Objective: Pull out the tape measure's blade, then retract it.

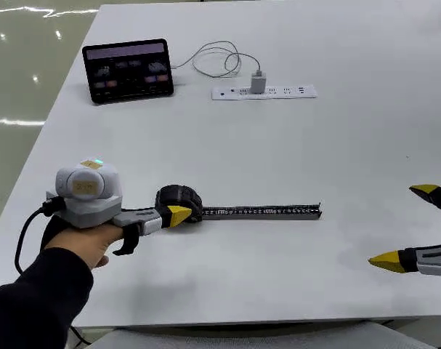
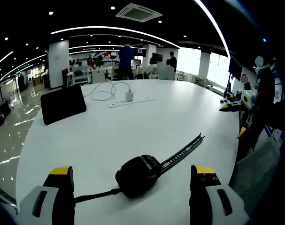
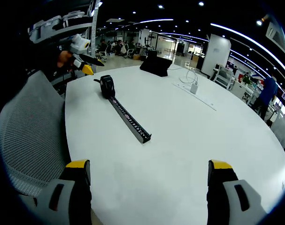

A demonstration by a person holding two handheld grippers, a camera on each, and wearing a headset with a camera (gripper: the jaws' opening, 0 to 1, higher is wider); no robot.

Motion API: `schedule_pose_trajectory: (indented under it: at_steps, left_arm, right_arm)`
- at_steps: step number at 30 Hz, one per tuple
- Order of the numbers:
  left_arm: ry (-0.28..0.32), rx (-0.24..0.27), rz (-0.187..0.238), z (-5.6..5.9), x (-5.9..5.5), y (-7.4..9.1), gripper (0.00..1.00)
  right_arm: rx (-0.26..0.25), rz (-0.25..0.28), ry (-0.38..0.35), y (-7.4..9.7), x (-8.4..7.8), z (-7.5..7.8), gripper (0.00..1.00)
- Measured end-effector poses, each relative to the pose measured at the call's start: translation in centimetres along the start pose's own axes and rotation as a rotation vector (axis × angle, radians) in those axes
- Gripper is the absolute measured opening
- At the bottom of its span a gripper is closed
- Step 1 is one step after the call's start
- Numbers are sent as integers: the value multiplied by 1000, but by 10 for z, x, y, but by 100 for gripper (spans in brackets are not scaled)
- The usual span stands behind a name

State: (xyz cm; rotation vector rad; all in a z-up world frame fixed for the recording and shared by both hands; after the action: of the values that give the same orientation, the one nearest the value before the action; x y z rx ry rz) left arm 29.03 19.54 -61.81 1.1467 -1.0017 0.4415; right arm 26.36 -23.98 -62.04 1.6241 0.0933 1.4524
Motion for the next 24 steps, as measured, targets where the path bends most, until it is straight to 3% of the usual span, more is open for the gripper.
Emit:
schedule_pose_trajectory:
  at_steps: [3, 4, 5, 7, 10, 12, 14, 15, 19, 24]
  left_arm:
    - [17, 12, -1, 8, -4, -11, 100]
    - [5, 17, -3, 10, -5, -14, 100]
    - [-32, 55, -10, 9, -7, -17, 100]
    - [-5, 45, -20, 15, -11, -23, 100]
    - [-10, 87, -9, 17, -15, -27, 100]
    - [7, 147, 38, 19, -19, -28, 100]
    - [4, 144, 28, 21, -27, -33, 100]
    - [5, 169, 46, 20, -29, -34, 100]
    - [23, 160, 57, 21, -30, -39, 100]
    - [65, 183, 43, 13, -36, -47, 100]
  right_arm:
    - [26, -21, 40, -11, 6, 2, 100]
    - [34, -24, 43, -13, 7, 2, 100]
    - [49, -30, 55, -17, 9, 2, 100]
    - [64, -41, 81, -25, 11, 3, 100]
    - [79, -48, 99, -33, 15, 4, 100]
    - [98, -55, 119, -39, 18, 5, 100]
    - [105, -60, 134, -43, 20, 6, 100]
    - [110, -61, 143, -45, 22, 7, 100]
    - [128, -71, 167, -54, 26, 11, 99]
    - [159, -92, 209, -68, 31, 16, 96]
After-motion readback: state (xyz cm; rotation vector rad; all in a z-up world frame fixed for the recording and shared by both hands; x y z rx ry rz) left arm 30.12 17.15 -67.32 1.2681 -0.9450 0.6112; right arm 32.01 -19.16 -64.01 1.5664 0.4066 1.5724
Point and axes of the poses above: the centre of the closed fingertips' face, and the gripper's own axes: y roughly backward along the fingers, z roughly to its right, x roughly out of its top, the point moved 7 cm from there along y, roughly backward along the fingers
